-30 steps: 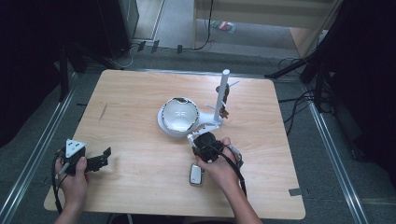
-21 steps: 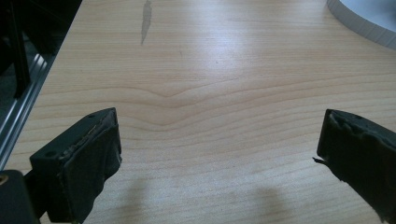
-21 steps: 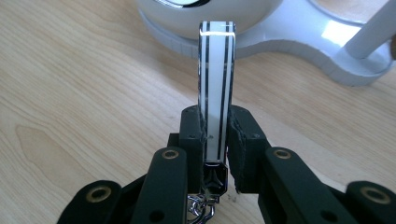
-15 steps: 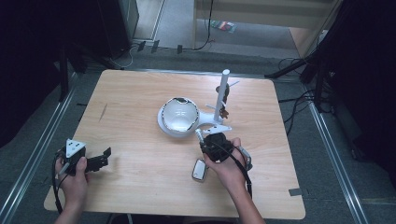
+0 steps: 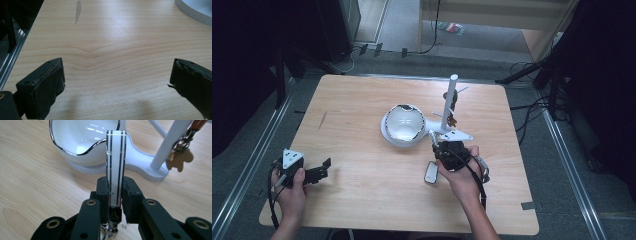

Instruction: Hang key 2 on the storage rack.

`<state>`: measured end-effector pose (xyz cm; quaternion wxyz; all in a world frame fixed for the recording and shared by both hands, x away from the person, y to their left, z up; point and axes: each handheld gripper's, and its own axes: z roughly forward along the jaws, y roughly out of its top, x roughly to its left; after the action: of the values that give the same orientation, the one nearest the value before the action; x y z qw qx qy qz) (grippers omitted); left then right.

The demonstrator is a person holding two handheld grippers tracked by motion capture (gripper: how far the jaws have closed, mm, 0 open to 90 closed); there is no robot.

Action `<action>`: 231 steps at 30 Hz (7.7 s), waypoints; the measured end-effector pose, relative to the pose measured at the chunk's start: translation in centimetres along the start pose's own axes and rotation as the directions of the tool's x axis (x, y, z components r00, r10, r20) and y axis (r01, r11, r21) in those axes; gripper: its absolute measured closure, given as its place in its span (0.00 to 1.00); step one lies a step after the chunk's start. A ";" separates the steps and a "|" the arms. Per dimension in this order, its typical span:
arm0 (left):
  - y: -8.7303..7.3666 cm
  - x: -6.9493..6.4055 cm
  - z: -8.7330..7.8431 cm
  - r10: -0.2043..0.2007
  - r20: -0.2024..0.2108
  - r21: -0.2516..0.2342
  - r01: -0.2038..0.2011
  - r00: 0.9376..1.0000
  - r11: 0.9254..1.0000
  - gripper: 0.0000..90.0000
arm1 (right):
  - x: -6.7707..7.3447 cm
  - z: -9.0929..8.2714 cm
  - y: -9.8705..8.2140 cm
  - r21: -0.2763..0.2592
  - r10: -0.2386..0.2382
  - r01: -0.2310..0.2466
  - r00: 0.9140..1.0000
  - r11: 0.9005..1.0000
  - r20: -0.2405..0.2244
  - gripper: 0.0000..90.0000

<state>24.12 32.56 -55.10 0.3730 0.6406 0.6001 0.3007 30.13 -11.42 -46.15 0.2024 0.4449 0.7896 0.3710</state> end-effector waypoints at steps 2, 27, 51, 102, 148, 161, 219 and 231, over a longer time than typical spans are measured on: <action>0.0 0.0 0.0 0.000 0.000 0.000 0.000 1.000 1.000 0.00 | -0.1 -0.2 0.1 -0.016 0.001 -0.001 1.000 1.000 0.005 0.86; -0.1 0.0 -0.3 -0.013 -0.008 -0.050 0.013 1.000 0.999 0.00 | -2.7 -0.9 1.1 -0.130 0.052 -0.045 0.998 0.991 0.047 0.86; -0.1 0.0 -0.2 -0.016 -0.005 -0.043 0.015 1.000 0.999 0.00 | -5.3 -0.3 2.4 -0.188 0.100 -0.092 0.994 0.978 0.035 0.86; -0.1 -0.1 -0.2 -0.003 -0.011 -0.034 0.002 1.000 0.999 0.00 | -6.8 -0.8 1.3 -0.163 0.177 -0.141 0.957 0.977 0.229 0.12; -0.1 -0.1 -0.2 -0.004 -0.010 -0.033 0.004 1.000 0.999 0.00 | -9.4 -3.0 -5.5 -0.139 0.202 -0.171 0.945 0.975 0.258 0.00; -0.1 -0.1 -0.2 -0.004 -0.011 -0.034 0.003 1.000 0.999 0.00 | -10.3 -3.6 -7.7 -0.129 0.206 -0.177 0.939 0.976 0.275 0.00; -0.2 -0.1 -0.4 0.003 0.001 -0.051 -0.003 1.000 0.999 0.00 | -16.0 -8.1 -17.5 -0.119 0.313 -0.289 0.887 0.950 0.339 0.00; -0.3 0.0 -0.5 0.002 0.015 -0.068 -0.001 1.000 0.998 0.00 | -16.7 -9.5 -18.8 -0.136 0.327 -0.299 0.891 0.945 0.314 0.00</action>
<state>23.57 32.58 -55.04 0.3989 0.6303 0.5860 0.3165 22.31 -35.72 -54.64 0.2888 0.6134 0.6458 0.3511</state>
